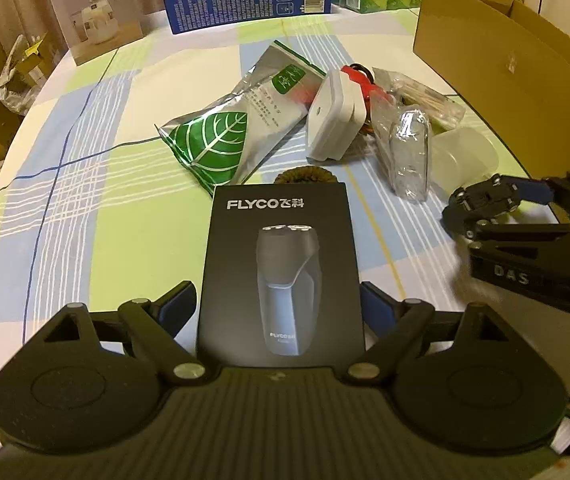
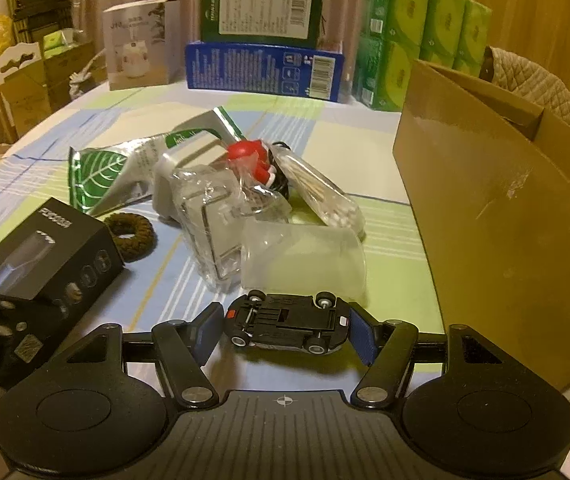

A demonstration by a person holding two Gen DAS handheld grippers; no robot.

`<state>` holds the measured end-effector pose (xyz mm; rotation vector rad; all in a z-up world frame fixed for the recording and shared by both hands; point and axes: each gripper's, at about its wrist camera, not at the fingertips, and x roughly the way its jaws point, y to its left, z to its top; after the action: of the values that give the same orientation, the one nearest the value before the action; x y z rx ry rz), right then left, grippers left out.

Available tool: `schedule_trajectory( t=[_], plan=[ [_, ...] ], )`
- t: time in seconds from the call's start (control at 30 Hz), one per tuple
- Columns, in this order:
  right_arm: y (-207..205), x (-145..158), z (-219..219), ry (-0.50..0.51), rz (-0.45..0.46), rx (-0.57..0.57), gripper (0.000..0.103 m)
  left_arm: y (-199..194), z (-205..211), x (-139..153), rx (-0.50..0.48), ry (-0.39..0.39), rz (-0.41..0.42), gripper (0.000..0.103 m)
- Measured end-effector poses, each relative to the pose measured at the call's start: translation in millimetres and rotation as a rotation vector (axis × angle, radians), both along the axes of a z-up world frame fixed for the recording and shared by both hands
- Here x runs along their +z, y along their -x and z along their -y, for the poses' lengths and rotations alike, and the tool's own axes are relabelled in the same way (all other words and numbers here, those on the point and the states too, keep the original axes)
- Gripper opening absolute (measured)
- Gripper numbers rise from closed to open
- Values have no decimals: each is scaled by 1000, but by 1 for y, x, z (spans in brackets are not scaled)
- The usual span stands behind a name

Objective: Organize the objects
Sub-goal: 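Grasp the black toy car with the right tool while the left tool lifts the FLYCO box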

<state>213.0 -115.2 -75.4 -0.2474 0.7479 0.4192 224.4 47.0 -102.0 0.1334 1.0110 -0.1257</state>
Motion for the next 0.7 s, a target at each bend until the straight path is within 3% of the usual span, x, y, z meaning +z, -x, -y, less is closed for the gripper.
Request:
schedule_trajectory(
  t=[0.1, 0.33, 0.7],
  plan=[
    [4, 6, 6, -25, -12, -1, 63, -1, 1, -2, -4, -11, -11, 78],
    [16, 26, 14, -59, -7, 38, 63, 3, 0, 5, 19, 2, -15, 76],
    [31, 92, 31, -146, 65, 78, 63, 22, 10, 65, 35, 20, 43, 76]
  ],
)
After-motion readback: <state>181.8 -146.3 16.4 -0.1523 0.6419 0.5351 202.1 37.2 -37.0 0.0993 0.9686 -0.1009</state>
